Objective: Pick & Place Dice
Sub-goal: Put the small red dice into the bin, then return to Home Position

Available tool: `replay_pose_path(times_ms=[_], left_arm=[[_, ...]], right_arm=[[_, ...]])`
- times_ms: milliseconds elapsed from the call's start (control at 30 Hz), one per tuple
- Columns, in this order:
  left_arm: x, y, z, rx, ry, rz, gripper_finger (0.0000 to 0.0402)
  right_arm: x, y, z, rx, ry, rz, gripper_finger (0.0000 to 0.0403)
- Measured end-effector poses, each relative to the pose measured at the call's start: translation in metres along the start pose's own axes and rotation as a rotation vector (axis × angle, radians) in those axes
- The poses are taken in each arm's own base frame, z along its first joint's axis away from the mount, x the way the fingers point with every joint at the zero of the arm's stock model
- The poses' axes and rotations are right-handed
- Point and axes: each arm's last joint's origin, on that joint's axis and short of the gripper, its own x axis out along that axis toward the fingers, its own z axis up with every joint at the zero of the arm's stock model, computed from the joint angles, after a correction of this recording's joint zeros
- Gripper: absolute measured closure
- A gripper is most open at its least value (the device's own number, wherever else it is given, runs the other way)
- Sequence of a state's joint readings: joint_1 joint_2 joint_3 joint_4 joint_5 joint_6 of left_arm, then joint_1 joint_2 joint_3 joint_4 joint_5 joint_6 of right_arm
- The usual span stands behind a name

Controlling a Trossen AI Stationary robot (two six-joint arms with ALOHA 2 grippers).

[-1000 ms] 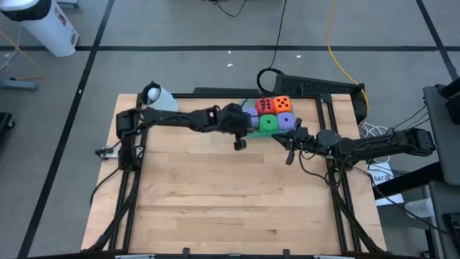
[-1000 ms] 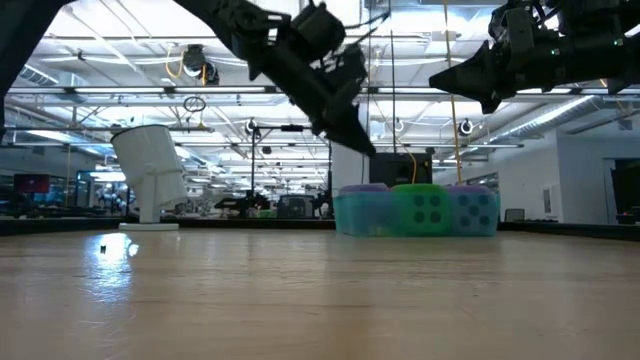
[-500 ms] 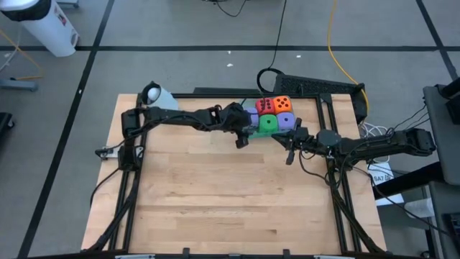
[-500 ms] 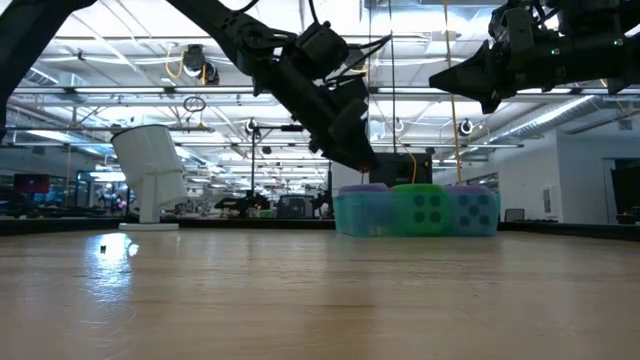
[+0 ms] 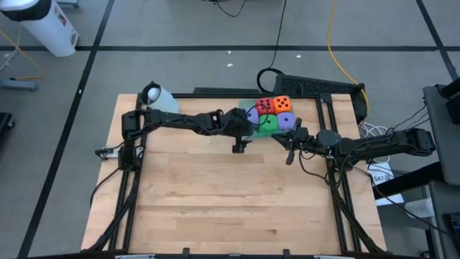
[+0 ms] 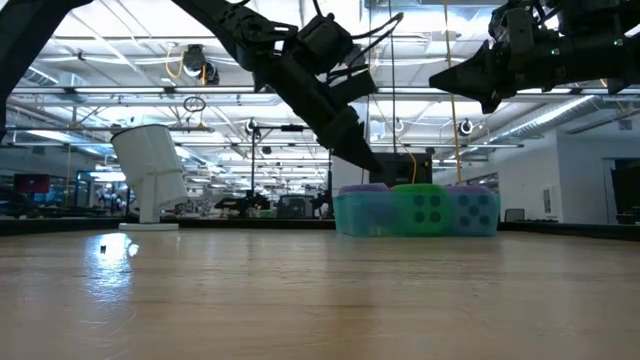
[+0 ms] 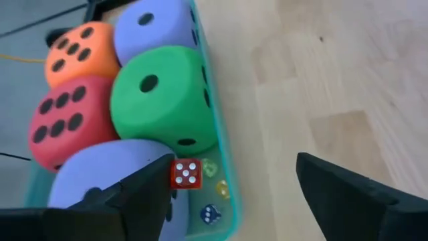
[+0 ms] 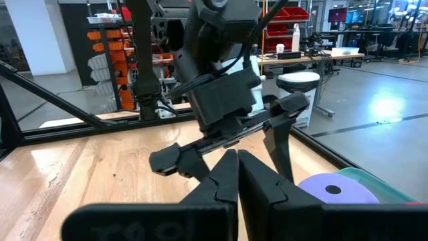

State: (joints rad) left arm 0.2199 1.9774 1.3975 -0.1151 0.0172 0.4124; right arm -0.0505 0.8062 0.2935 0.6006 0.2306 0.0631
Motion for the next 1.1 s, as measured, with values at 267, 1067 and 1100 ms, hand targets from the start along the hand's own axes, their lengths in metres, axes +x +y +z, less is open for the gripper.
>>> replay_pose_path(times_ms=[267, 1067, 1100], left_arm=[[0.000, 0.005, -0.002, -0.017, 0.005, 0.030, 0.0123], [-0.001, 0.009, -0.003, -0.034, -0.038, -0.069, 0.0136], [-0.001, 0.008, -0.003, -0.017, -0.037, -0.081, 0.0113]], right_arm=[[0.000, 0.000, 0.000, 0.002, 0.000, 0.000, 0.0403], [0.000, 0.000, 0.000, 0.000, 0.002, -0.001, 0.0403], [0.000, 0.000, 0.000, -0.002, 0.005, -0.001, 0.0403]])
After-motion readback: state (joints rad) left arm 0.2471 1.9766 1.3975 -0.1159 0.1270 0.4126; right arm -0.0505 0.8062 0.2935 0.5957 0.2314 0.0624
